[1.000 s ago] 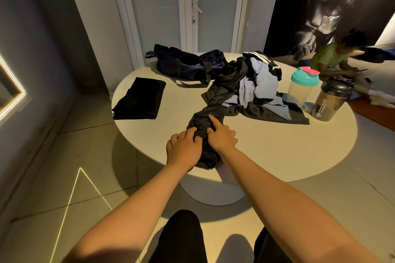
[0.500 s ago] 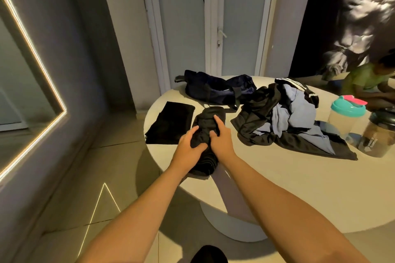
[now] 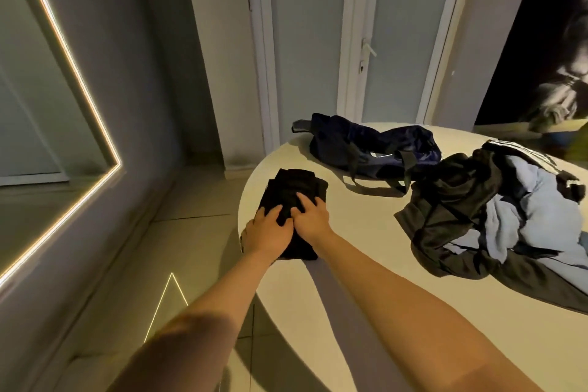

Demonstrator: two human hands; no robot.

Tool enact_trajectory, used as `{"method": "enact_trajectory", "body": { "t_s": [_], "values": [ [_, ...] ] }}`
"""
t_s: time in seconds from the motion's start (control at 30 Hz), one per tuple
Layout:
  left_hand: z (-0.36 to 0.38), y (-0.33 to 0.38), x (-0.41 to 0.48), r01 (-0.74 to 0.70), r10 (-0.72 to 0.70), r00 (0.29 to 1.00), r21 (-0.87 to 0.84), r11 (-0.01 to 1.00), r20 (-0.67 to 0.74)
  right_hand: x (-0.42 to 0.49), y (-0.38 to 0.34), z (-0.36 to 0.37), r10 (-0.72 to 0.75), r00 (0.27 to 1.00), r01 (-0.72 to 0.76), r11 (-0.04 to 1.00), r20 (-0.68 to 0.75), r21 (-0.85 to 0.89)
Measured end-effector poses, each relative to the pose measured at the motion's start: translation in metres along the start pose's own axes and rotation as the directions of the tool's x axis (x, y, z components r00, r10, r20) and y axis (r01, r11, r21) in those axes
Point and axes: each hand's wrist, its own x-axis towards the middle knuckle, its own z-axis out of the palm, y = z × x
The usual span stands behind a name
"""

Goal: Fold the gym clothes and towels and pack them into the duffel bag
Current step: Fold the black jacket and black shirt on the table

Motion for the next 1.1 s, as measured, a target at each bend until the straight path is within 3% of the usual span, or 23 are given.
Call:
{"method": "enact_trajectory", "body": {
  "t_s": [0.13,0.2,0.3,0.5,0.6,0.7,0.77,0.83,0.9,0.97,1.03,1.1],
  "values": [
    [0.029,0.007,-0.007,-0.113,0.107,0.992,-0.097,0.989,-0.062,0.005,0.02,-0.012,-0.114,0.975,0.106,0.993,-0.19,-0.054],
    [0.037,0.018,-0.012,-0.176,0.166,0.982,-0.115,0.978,-0.092,0.003,0.03,-0.022,-0.076,0.965,0.052,0.994,-0.251,-0.101],
    [0.046,0.03,-0.018,-0.22,0.212,0.969,-0.052,0.974,-0.127,-0.001,0.04,-0.037,0.004,0.981,-0.018,0.997,-0.193,-0.072],
    [0.048,0.045,-0.016,-0.149,0.149,0.989,0.01,0.989,-0.026,-0.022,0.05,-0.052,-0.069,0.991,0.071,0.997,-0.113,0.012],
    [0.041,0.051,-0.031,-0.13,0.131,0.986,0.011,0.991,-0.106,-0.033,0.052,-0.057,-0.094,0.992,0.097,0.995,-0.087,0.028],
    [0.037,0.064,-0.057,-0.319,0.294,0.887,-0.01,0.948,-0.356,-0.052,0.057,-0.074,-0.178,0.973,0.179,0.984,-0.144,-0.009],
    [0.048,0.077,-0.076,-0.464,0.421,0.806,-0.001,0.886,-0.415,-0.067,0.068,-0.092,-0.203,0.957,0.2,0.979,-0.206,-0.034],
    [0.07,0.091,-0.093,-0.508,0.447,0.826,-0.109,0.855,-0.345,-0.085,0.086,-0.112,-0.203,0.929,0.181,0.978,-0.308,-0.1],
    [0.095,0.104,-0.105,-0.444,0.405,0.894,-0.259,0.858,-0.19,-0.1,0.107,-0.134,-0.209,0.867,0.121,0.969,-0.452,-0.217],
    [0.119,0.118,-0.114,-0.352,0.363,0.932,-0.282,0.892,-0.014,-0.11,0.127,-0.156,-0.21,0.831,0.016,0.935,-0.515,-0.354],
    [0.135,0.134,-0.124,-0.324,0.341,0.935,-0.16,0.932,0.095,-0.117,0.146,-0.176,-0.115,0.886,-0.116,0.883,-0.45,-0.454],
    [0.139,0.151,-0.135,-0.305,0.314,0.943,-0.09,0.948,0.113,-0.124,0.161,-0.191,0.022,0.942,-0.202,0.836,-0.335,-0.511]
  ]
}}
